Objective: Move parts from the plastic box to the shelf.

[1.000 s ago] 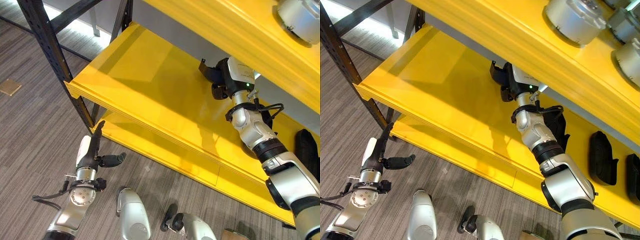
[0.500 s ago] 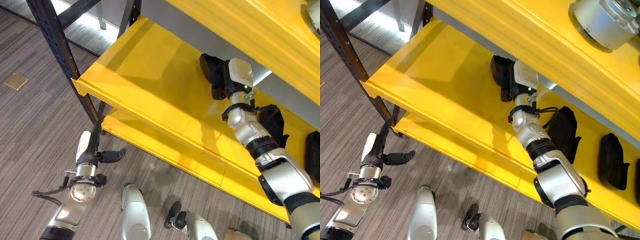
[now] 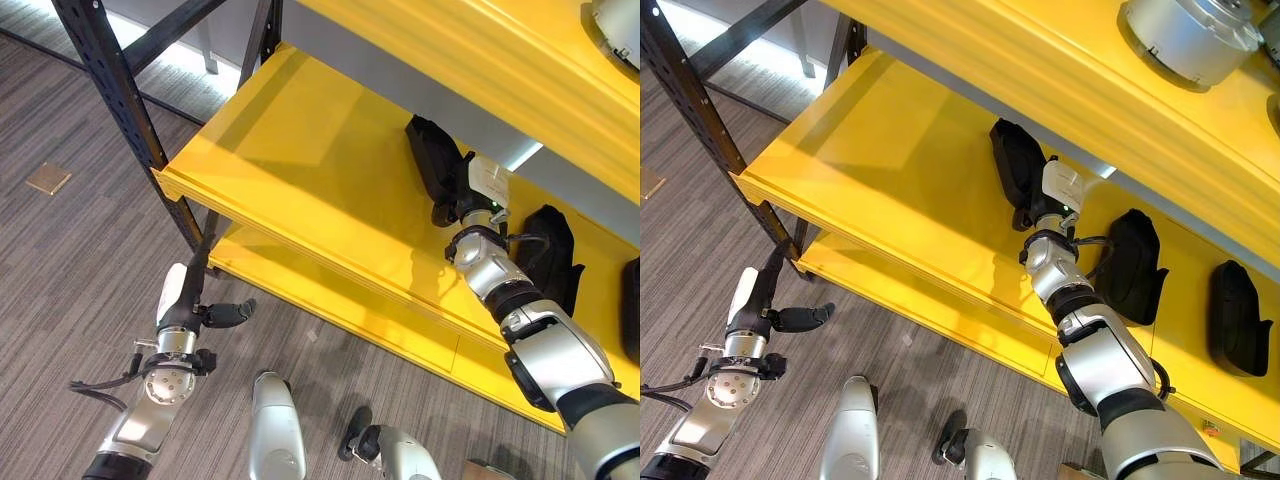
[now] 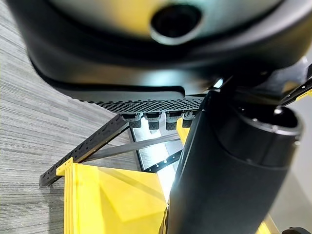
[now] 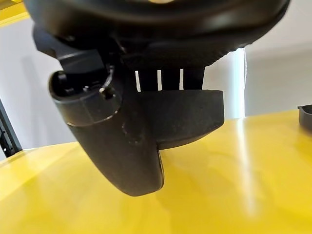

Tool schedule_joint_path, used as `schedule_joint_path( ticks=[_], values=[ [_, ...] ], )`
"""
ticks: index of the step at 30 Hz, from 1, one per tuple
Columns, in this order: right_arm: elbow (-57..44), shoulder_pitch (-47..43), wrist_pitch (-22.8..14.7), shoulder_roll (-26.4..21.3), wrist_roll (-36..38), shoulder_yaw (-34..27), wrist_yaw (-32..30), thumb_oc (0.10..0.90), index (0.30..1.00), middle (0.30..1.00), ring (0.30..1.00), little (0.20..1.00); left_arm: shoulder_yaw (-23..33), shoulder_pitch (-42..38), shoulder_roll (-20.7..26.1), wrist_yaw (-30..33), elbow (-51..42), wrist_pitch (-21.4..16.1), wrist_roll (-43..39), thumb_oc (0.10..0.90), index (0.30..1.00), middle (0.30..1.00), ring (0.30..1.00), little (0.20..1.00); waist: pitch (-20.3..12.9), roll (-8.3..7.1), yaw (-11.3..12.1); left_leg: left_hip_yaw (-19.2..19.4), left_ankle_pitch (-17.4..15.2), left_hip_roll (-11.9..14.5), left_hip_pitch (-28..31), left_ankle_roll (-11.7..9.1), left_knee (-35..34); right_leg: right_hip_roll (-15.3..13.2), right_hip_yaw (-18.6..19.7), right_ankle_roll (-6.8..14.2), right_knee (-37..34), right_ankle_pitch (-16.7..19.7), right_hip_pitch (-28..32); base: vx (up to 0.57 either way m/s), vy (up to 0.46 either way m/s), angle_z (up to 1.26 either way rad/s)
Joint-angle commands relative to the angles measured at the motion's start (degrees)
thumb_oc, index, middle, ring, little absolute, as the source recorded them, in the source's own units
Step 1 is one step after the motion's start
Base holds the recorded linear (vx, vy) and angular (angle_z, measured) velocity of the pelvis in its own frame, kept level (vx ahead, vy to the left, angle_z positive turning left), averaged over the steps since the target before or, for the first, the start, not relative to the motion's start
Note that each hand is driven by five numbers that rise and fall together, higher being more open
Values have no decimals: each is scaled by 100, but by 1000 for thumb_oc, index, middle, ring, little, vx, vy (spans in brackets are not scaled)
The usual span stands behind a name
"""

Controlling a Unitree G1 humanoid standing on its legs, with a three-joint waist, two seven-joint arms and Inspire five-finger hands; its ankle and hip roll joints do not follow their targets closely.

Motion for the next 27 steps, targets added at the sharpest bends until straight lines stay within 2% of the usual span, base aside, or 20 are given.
schedule_joint_path(
  ticks=[1, 2, 3, 8, 9, 10, 11, 12, 18, 24, 25, 26, 27],
  values=[
    [145, -280, -63, 6, 147, -173, -164, 400, 300, 300, 300, 300, -144, -327, 367, 256, -565, -466, 214, 900, 1000, 1000, 1000, 1000, -309, -140, -23, -343, -237, 312, 20, -40, 100, -485, 391, 517, -535, 476, 440, 0, 0, 0],
    [146, -280, -64, 8, 147, -172, -165, 400, 300, 300, 300, 300, -143, -324, 368, 256, -566, -466, 214, 900, 1000, 1000, 1000, 1000, -304, -135, -18, -344, -251, 320, 23, -41, 114, -480, 395, 518, -528, 470, 445, 72, -5, 1],
    [195, -244, -77, 88, 189, -201, -169, 400, 300, 300, 300, 300, -174, -341, 377, 269, -558, -466, 215, 900, 1000, 1000, 1000, 1000, -326, -106, -26, -406, -397, 323, 59, -84, 135, -462, 430, 571, -498, 384, 473, 71, -4, 1],
    [350, -171, -112, 205, 282, -222, -171, 400, 300, 300, 300, 300, -232, -377, 382, 272, -542, -463, 207, 900, 1000, 1000, 1000, 1000, -321, -92, -12, -427, -382, 328, 44, -79, 125, -444, 414, 571, -496, 379, 475, 0, -1, 0],
    [349, -173, -114, 202, 282, -221, -175, 400, 300, 300, 300, 300, -232, -378, 381, 273, -545, -465, 208, 900, 1000, 1000, 1000, 1000, -296, -102, -10, -380, -234, 318, -12, -38, 111, -467, 372, 521, -527, 472, 437, 0, 0, 0],
    [368, -154, -115, 227, 291, -218, -162, 400, 300, 300, 300, 300, -233, -379, 382, 269, -538, -457, 211, 900, 1000, 1000, 1000, 1000, -320, -91, -8, -430, -383, 325, 45, -79, 125, -442, 416, 571, -500, 378, 481, 0, 0, 0],
    [395, -133, -113, 255, 295, -212, -153, 400, 300, 300, 300, 300, -235, -385, 379, 264, -537, -452, 216, 900, 1000, 1000, 1000, 1000, -318, -90, -10, -431, -383, 322, 41, -81, 126, -441, 414, 571, -505, 379, 484, 0, 0, 0],
    [421, -131, -115, 274, 308, -222, -156, 400, 300, 300, 300, 300, -235, -387, 386, 264, -542, -451, 228, 900, 1000, 1000, 1000, 1000, -288, -96, -7, -385, -237, 310, -27, -41, 122, -463, 366, 525, -540, 473, 447, -77, 3, 2],
    [512, -5, -130, 407, 354, -267, -154, 400, 300, 300, 300, 300, -243, -379, 384, 272, -540, -456, 235, 900, 1000, 1000, 1000, 1000, -300, -78, 2, -406, -241, 298, -48, -38, 131, -460, 370, 528, -551, 481, 434, -13, 0, 0],
    [569, 198, -120, 565, 398, -310, -168, 400, 300, 300, 300, 300, -291, -407, 359, 281, -525, -424, 273, 900, 1000, 1000, 1000, 1000, -281, -52, -10, -433, -248, 279, -75, -31, 162, -468, 354, 524, -541, 479, 443, 13, -1, 0],
    [611, 212, -106, 594, 402, -323, -169, 400, 300, 300, 300, 300, -306, -416, 356, 278, -515, -411, 270, 900, 1000, 1000, 1000, 1000, -293, -22, -21, -487, -396, 285, -34, -70, 181, -442, 392, 575, -504, 391, 478, 72, -5, 0],
    [638, 232, -95, 599, 400, -340, -173, 400, 300, 300, 300, 300, -317, -423, 360, 278, -510, -410, 282, 900, 1000, 1000, 1000, 1000, -292, -12, -25, -487, -396, 279, -39, -69, 177, -443, 388, 577, -502, 392, 471, 0, 0, 0],
    [636, 231, -96, 594, 400, -342, -176, 400, 300, 300, 300, 300, -320, -428, 359, 280, -512, -413, 283, 900, 1000, 1000, 1000, 1000, -269, -22, -22, -441, -246, 267, -98, -28, 161, -467, 346, 528, -532, 485, 429, -80, 9, 1]
  ],
)
